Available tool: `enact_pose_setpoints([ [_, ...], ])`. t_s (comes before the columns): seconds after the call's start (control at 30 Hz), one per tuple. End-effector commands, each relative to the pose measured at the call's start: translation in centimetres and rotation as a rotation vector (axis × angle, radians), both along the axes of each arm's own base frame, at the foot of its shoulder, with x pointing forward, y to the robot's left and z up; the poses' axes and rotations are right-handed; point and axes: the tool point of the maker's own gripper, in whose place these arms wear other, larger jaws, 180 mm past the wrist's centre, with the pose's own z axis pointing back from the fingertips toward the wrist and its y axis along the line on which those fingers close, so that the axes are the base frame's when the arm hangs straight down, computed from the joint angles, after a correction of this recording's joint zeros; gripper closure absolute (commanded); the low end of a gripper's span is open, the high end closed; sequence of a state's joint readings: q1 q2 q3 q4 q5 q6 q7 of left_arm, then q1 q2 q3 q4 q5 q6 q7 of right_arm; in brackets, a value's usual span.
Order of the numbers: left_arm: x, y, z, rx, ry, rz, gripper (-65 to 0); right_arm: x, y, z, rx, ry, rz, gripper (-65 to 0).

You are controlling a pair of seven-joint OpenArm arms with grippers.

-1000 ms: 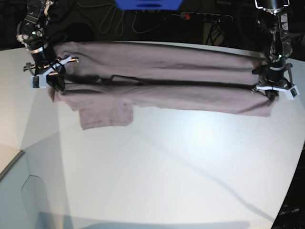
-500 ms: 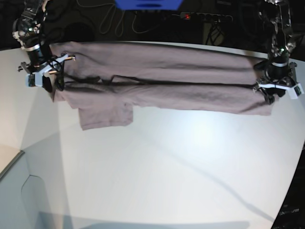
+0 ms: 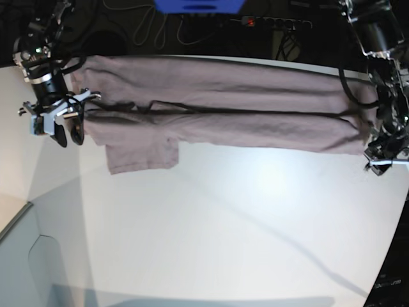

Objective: Layout the t-shirt on the table in an organized manner, then fold the t-shirt properly
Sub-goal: 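Lower the folded edge and release it with both grippers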

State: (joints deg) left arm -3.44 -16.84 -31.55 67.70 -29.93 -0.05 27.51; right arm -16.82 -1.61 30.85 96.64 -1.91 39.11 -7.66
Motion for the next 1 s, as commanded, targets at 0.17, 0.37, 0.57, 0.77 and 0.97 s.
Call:
enact_pose_setpoints([
  [0.17, 1.2, 1.7, -1.2, -0.006, 0.139, -0.013, -29.2, 1.8, -0.3, 1.4, -0.040, 0.024, 0.012, -23.3],
  [0.37, 1.3, 1.3, -1.7, 0.052, 0.191, -0.036, -29.2, 2.3, -0.4, 1.6, -0.049, 0.036, 0.011, -23.3],
  [0.57, 3.5, -2.5, -2.1, 0.126, 0.231, -0.188, -29.2, 2.3, -0.3, 1.5, -0.048, 0.038, 0.012, -23.3],
  [0.77, 3.7, -2.4, -3.0, 0.112, 0.260, -0.183, -29.2, 2.3, -0.3, 1.5, -0.048, 0.036, 0.012, -23.3],
  [0.97, 3.0, -1.9, -4.3, 0.096, 0.305, -0.173, -29.2, 2.3, -0.4, 1.6, -0.049, 0.036, 0.012, -23.3],
])
